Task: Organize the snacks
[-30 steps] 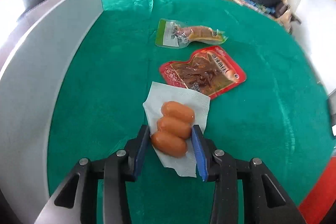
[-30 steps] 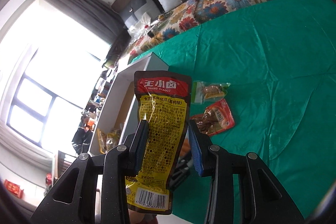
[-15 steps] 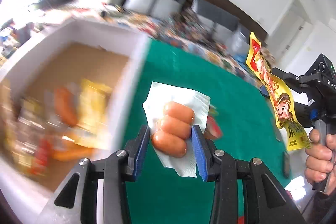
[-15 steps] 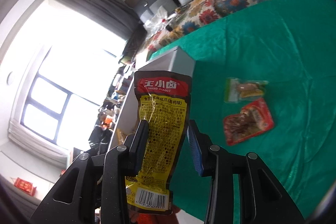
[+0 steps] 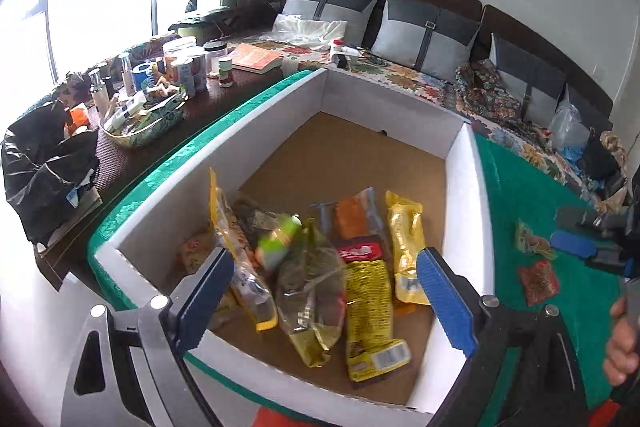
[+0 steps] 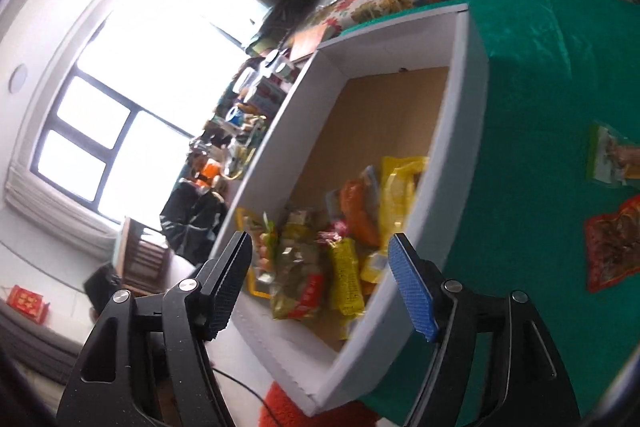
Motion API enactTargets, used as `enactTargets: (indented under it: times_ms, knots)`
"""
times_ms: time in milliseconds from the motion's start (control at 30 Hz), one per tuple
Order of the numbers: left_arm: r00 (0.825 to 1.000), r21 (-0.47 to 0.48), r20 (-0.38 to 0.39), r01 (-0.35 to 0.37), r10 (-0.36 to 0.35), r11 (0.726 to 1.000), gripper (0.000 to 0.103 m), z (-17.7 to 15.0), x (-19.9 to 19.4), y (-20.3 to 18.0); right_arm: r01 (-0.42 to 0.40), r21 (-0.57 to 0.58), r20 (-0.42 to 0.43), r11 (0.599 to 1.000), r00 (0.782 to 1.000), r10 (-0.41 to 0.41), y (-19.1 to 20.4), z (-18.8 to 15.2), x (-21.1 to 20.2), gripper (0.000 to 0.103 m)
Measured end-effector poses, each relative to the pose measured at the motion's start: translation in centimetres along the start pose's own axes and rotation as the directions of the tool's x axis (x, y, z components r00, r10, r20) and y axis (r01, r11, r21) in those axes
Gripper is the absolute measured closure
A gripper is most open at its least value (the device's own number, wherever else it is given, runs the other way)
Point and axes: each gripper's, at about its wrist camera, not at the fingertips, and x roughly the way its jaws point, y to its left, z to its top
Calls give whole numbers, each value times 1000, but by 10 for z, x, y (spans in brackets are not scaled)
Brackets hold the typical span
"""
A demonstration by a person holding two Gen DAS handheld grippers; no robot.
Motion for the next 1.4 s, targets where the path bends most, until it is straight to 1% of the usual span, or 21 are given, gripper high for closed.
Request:
enactTargets:
  times_ms: [67, 100, 133, 200, 233, 267, 300, 333, 400, 433, 500, 567, 667, 767, 800, 833, 900, 1000, 1100, 1167, 1400]
  knots:
    - [998, 13, 5, 59, -59, 998, 11, -1, 0, -26, 138, -48, 51, 989, 990, -135, -32, -5, -22, 29]
    - [995, 30, 4, 96, -96, 995, 11, 0, 0, -43, 241, -81, 85, 967, 968, -234, -50, -10, -32, 30]
    - [989, 54, 1, 145, -145, 988, 10, -3, -2, -65, 346, -108, 118, 932, 935, -333, -72, -18, -44, 30]
    - [973, 101, -18, 229, -228, 968, 7, -10, -9, -107, 526, -131, 172, 840, 847, -503, -120, -36, -66, 30]
    - [962, 130, -33, 271, -269, 954, 4, -15, -11, -129, 611, -129, 191, 781, 788, -585, -148, -48, -79, 30]
    - [948, 167, -53, 318, -314, 933, 2, -24, -10, -158, 673, -121, 198, 730, 737, -646, -173, -57, -90, 30]
    - [939, 191, -71, 345, -338, 919, 0, -31, -9, -177, 724, -107, 200, 681, 687, -699, -198, -67, -103, 30]
    - [922, 223, -107, 386, -371, 895, 0, -43, -2, -203, 766, -84, 202, 638, 640, -741, -222, -75, -117, 30]
    - [909, 260, -174, 414, -380, 872, 0, -62, 17, -238, 811, -32, 208, 585, 578, -789, -258, -85, -142, 30]
    - [908, 281, -201, 413, -367, 866, 0, -72, 29, -253, 830, -3, 214, 558, 546, -810, -277, -88, -156, 30]
    - [914, 322, -245, 390, -322, 863, 0, -90, 59, -278, 847, 28, 220, 531, 513, -830, -300, -89, -171, 30]
    - [924, 356, -265, 359, -275, 863, 0, -103, 87, -292, 852, 55, 215, 521, 500, -839, -317, -89, -178, 30]
    - [931, 361, -293, 319, -218, 876, 0, -110, 127, -298, 848, 89, 202, 522, 498, -843, -336, -86, -179, 30]
    - [933, 338, -317, 277, -169, 900, 1, -112, 156, -290, 836, 105, 206, 538, 511, -834, -342, -87, -183, 25]
    - [944, 349, -285, 262, -164, 900, 1, -111, 156, -289, 835, 106, 202, 540, 514, -834, -335, -86, -181, 23]
    - [946, 355, -280, 259, -162, 898, 1, -111, 157, -289, 832, 105, 192, 545, 521, -832, -336, -86, -180, 21]
    - [951, 385, -271, 249, -150, 889, 1, -114, 160, -291, 828, 118, 189, 548, 523, -831, -331, -92, -183, 18]
    - [962, 439, -248, 220, -117, 871, 0, -120, 159, -296, 807, 148, 179, 572, 547, -818, -333, -96, -186, 14]
    - [960, 434, -251, 225, -123, 872, 0, -119, 160, -292, 773, 188, 172, 606, 582, -795, -339, -100, -192, 12]
    - [960, 433, -251, 225, -123, 873, 0, -119, 159, -292, 779, 183, 171, 600, 576, -800, -337, -100, -190, 12]
    - [961, 434, -250, 224, -122, 872, 0, -119, 160, -292, 778, 185, 170, 601, 577, -799, -336, -100, -189, 12]
